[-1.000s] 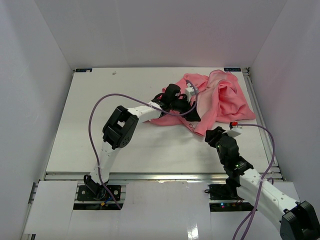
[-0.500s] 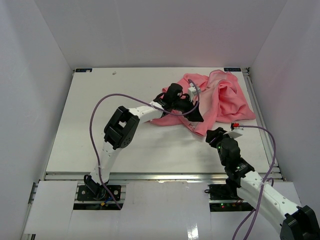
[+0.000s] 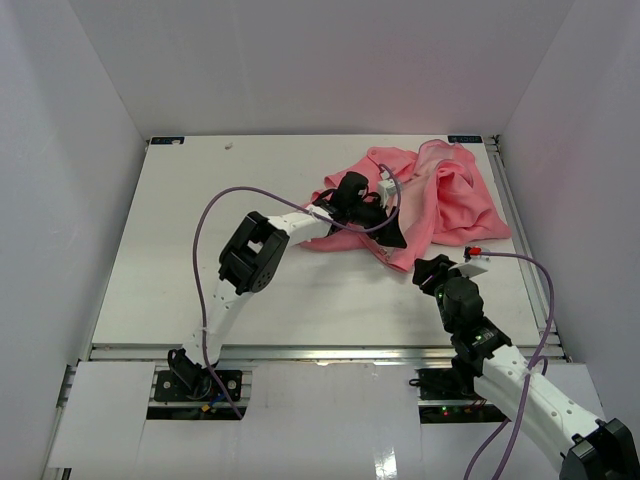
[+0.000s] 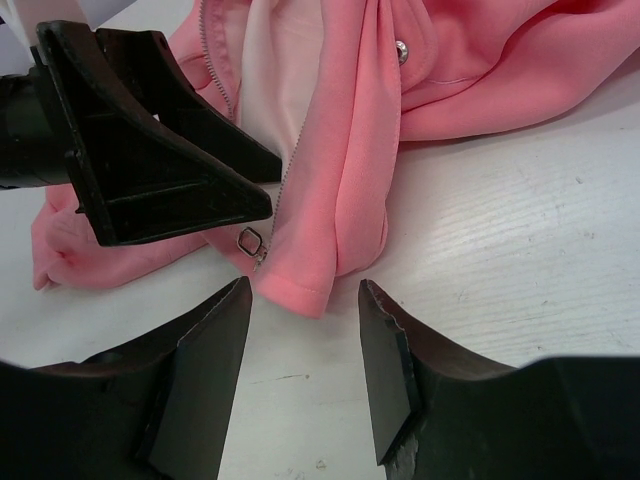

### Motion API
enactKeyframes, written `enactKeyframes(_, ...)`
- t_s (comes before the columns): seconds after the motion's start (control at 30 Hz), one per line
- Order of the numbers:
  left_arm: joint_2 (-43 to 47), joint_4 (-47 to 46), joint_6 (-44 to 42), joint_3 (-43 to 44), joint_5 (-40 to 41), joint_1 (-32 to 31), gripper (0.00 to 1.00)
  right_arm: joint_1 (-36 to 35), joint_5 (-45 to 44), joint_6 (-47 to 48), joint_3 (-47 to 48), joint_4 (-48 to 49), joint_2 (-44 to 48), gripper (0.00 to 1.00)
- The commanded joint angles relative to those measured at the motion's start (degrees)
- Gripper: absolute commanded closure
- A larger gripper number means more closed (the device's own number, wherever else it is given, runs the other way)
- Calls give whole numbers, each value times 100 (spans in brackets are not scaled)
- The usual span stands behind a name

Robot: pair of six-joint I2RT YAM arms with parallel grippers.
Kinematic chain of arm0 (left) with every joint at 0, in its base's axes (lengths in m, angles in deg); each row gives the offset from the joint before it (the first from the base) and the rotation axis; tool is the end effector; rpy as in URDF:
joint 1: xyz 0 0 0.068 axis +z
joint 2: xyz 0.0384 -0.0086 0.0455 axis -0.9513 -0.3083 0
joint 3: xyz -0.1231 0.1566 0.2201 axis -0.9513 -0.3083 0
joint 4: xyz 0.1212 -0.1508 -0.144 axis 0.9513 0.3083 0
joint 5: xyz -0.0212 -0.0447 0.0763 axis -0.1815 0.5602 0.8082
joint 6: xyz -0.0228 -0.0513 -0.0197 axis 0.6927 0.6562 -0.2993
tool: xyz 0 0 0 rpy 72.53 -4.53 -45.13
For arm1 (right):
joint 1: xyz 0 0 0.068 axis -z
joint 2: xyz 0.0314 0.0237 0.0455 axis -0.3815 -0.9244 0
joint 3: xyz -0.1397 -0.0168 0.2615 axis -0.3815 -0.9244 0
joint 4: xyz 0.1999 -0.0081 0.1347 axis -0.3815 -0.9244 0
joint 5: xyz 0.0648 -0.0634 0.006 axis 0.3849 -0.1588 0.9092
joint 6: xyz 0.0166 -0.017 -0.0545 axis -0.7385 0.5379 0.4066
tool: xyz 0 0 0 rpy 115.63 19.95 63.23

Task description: Zip up the jacket

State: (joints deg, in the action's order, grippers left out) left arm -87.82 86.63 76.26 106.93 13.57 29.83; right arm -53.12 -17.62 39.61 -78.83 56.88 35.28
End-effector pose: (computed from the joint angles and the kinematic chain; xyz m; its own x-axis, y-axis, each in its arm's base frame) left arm 0.3788 -0.3859 0.1773 -0.5925 0.3160 -0.7410 0.8044 0.1836 -0.5650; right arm 0.1034 0.0359 0.2024 -0.1501 0.4751 -0.8670 0.0783 0.8799 0.4686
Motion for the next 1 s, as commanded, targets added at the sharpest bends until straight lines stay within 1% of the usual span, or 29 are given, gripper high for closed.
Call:
enactKeyframes(0.0, -60, 52, 97, 329, -277, -19, 23, 20, -149, 73, -8, 49, 36, 46)
enactKeyframes(0.2, -214, 101, 145, 443, -446, -23, 24, 20, -158, 109, 49, 50, -52, 46)
enactKeyframes(0.3, -217, 80, 178, 430, -596, -16, 30, 27, -159, 105, 49, 53, -66, 46)
enactKeyframes(0.37, -223, 31, 233, 424, -733, -23, 37, 20, -184, 113, 49, 53, -85, 46)
enactKeyframes(0.43, -221, 4, 311, 419, -927, -45, 40, 20, -191, 113, 65, 53, -106, 46)
enactKeyframes(0.5, -175, 4, 322, 387, -1028, -68, 39, 20, -178, 113, 102, 57, -136, 46)
enactKeyframes(0.6, -18, 19, 263, 188, -993, -94, 36, 27, -144, 121, 128, 84, -190, 46)
enactKeyframes(0.73, -57, 293, 160, 252, -756, -103, 31, 29, -88, 121, 128, 115, -250, 46)
enactKeyframes(0.8, -105, 497, 128, 293, -662, -94, 27, 24, -87, 126, 110, 111, -237, 46)
enactKeyframes(0.97, -172, 672, 11, 305, -201, -94, 26, 27, -64, 130, 44, 106, -112, 46)
